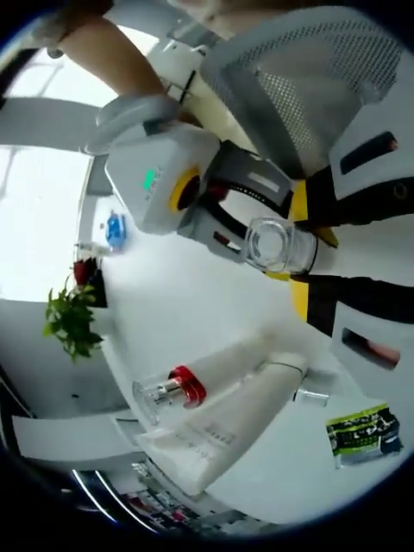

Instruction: Arrange the skincare products in the storage area until every visible bottle or jar stands upright without overlapping.

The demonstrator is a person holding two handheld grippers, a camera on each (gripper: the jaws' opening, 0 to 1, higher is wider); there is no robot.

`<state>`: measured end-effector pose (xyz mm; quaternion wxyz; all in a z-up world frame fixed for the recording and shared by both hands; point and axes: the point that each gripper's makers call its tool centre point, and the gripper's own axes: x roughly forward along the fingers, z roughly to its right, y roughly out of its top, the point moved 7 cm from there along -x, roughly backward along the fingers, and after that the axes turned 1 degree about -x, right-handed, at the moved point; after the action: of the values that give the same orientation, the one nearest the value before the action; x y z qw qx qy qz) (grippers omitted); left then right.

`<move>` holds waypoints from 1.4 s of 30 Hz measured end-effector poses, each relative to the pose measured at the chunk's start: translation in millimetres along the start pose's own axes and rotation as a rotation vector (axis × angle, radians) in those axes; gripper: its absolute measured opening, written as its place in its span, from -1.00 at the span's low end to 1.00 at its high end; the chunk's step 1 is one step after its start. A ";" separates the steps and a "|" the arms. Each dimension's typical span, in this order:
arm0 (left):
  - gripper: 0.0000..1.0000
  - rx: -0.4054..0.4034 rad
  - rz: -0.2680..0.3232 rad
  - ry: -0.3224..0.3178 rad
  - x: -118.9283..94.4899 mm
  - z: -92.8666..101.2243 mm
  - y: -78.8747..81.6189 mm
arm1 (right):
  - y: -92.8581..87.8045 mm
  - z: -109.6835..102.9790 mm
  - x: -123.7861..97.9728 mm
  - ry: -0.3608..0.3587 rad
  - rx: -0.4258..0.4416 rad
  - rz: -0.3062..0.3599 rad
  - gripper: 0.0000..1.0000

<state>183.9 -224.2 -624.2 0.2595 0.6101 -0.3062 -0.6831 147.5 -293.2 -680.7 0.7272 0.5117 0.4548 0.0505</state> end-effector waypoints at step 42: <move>-0.65 -0.044 0.009 0.092 35.0 -62.2 18.7 | -7.1 84.6 10.1 0.016 -0.004 -0.022 -0.57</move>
<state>241.1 -268.7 -638.4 0.2897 0.6338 -0.2817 -0.6595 210.9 -350.2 -687.1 0.7252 0.5047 0.4659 0.0476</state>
